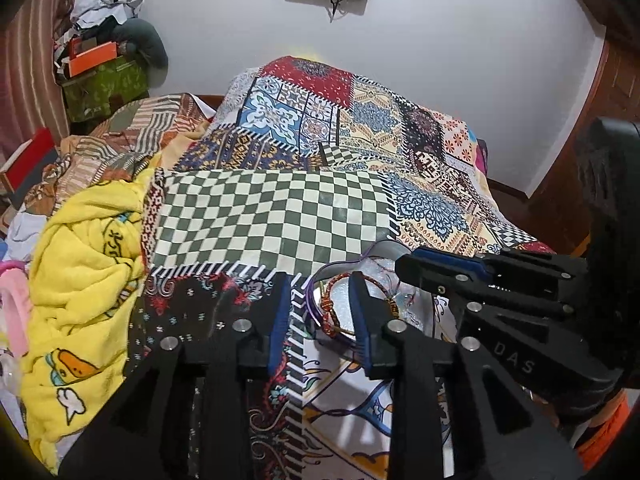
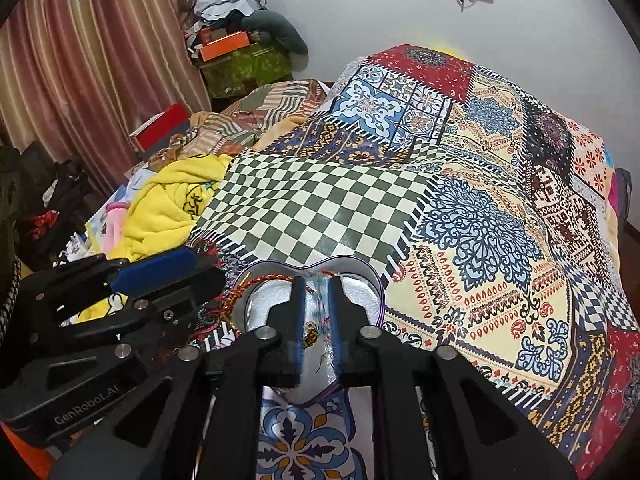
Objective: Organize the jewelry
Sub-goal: 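Lower both bracelets into the heart tin and open both grippers, then move both grippers away from the tin toward the gold earrings on the quilt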
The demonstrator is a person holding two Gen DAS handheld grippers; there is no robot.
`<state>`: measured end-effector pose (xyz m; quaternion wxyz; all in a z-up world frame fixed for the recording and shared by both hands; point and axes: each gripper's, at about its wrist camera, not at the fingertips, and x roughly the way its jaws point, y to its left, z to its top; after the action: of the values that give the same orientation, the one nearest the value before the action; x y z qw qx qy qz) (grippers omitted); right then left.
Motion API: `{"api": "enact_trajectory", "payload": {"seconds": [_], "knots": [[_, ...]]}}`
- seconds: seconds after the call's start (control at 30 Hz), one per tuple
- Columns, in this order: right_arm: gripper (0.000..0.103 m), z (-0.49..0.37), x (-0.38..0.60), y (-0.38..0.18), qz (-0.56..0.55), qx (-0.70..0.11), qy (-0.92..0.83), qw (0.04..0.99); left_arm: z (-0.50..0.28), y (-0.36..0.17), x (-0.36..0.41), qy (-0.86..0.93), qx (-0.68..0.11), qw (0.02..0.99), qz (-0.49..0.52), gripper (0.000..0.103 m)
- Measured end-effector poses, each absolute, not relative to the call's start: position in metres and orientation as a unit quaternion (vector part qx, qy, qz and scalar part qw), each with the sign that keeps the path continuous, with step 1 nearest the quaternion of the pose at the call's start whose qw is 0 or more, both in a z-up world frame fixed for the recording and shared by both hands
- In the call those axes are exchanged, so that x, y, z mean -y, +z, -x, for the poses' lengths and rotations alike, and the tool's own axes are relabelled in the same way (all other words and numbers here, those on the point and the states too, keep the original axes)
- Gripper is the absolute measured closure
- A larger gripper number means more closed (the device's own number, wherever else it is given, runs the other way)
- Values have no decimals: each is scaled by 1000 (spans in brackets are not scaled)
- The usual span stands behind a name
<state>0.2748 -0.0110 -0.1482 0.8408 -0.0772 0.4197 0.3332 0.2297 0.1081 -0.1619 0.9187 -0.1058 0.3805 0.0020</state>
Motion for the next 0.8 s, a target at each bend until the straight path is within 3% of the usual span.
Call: {"api": "enact_trajectory", "payload": {"seconds": [0.1,0.8], "knots": [[78,-271,15,-141,79,-411,326,847,-224,-156,-108,3,-378,920,102,73],[78,-212,115,-85,34,-365,271,890,-176,-113,-43,-48,-362,930,49,72]]}}
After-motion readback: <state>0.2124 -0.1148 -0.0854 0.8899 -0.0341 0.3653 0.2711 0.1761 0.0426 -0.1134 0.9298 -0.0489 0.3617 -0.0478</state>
